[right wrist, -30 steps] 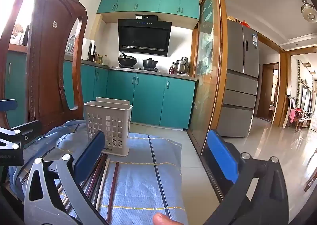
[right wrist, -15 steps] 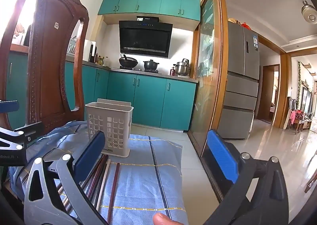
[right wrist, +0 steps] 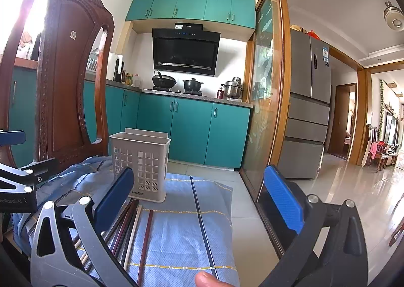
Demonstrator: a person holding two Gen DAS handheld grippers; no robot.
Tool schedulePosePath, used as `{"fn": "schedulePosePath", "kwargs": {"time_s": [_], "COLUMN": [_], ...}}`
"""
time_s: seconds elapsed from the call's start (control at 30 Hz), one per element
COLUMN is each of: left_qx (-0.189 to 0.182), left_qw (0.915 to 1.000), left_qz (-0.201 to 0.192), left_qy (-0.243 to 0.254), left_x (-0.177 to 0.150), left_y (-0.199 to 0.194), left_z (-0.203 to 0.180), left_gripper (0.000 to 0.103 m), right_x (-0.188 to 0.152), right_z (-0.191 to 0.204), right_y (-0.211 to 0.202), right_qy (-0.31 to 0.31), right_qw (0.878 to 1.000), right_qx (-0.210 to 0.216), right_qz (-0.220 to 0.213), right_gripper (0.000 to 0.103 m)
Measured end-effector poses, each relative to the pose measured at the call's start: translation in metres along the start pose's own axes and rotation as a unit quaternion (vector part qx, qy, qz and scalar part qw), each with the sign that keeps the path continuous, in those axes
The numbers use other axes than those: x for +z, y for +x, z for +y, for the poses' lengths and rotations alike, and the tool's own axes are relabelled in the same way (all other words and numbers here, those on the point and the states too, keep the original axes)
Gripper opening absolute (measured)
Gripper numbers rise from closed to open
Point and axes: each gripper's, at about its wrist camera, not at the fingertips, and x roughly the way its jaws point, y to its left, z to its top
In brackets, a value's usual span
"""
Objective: Organize utensils
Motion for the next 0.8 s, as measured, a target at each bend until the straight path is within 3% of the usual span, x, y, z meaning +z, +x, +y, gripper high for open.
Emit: {"fn": "schedulePosePath", "kwargs": {"time_s": [0.8], "left_qx": [0.000], "left_qw": [1.0000], "left_qz": [0.002], "left_qy": [0.000], "left_x": [0.0002], "left_y": [0.0007], "left_z": [0.0005], "left_gripper": [0.100], "right_x": [0.0017], "right_z": [-0.0004], "right_y": [-0.0032], "right_qy": [-0.001], "right_qw": [1.000], "right_qx": [0.001], "right_qz": [-0.008], "right_gripper": [0.100]}}
